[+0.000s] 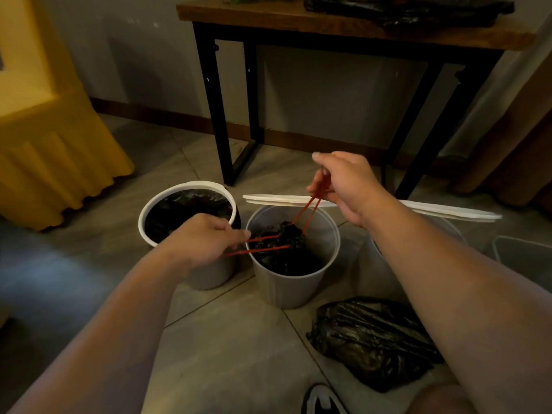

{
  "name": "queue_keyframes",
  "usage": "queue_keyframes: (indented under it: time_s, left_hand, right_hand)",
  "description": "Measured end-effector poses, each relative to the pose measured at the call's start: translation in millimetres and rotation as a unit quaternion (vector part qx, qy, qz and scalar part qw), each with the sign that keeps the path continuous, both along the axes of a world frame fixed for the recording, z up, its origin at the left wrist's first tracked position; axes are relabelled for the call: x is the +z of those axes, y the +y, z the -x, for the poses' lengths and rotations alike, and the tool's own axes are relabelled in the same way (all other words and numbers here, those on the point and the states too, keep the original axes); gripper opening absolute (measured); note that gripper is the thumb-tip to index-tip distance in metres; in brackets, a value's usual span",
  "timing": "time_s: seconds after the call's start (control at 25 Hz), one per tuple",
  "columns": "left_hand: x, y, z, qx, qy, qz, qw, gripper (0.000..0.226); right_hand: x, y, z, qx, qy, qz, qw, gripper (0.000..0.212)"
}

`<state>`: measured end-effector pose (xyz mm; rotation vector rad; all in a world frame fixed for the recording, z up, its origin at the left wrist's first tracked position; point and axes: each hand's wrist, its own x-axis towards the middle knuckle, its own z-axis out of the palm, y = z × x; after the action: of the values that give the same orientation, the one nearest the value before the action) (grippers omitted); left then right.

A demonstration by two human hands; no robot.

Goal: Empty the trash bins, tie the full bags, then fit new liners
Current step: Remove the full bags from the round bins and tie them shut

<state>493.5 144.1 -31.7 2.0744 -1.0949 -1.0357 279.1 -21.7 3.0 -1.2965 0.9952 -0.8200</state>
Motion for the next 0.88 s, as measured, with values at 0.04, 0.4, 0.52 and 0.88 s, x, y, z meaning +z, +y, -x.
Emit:
queue_keyframes:
  time_s: [0.04,0.4,0.52,0.88]
  left_hand:
    - [-2,1,7,0.030,0.065,0.046,0.996,0.040]
    - [-5,-22,62,0.043,0.333,0.286,0.897,0.035]
    - [-6,-45,74,-0.017,0.207,0.269,0.941,0.043]
    - [-18,-72,75,-0.088,0.068,0.201,0.973,0.031]
  right_hand:
    - [0,-3,0,-0.021,-0.007,-0.008,1.000,0.035]
    - [1,6,0,-0.004,0.029,0.024,0.999,0.030]
    - [9,14,-1,0.053,0.109,0.108,0.987,0.034]
    - [9,23,-5,0.101,0.159,0.230,0.955,0.013]
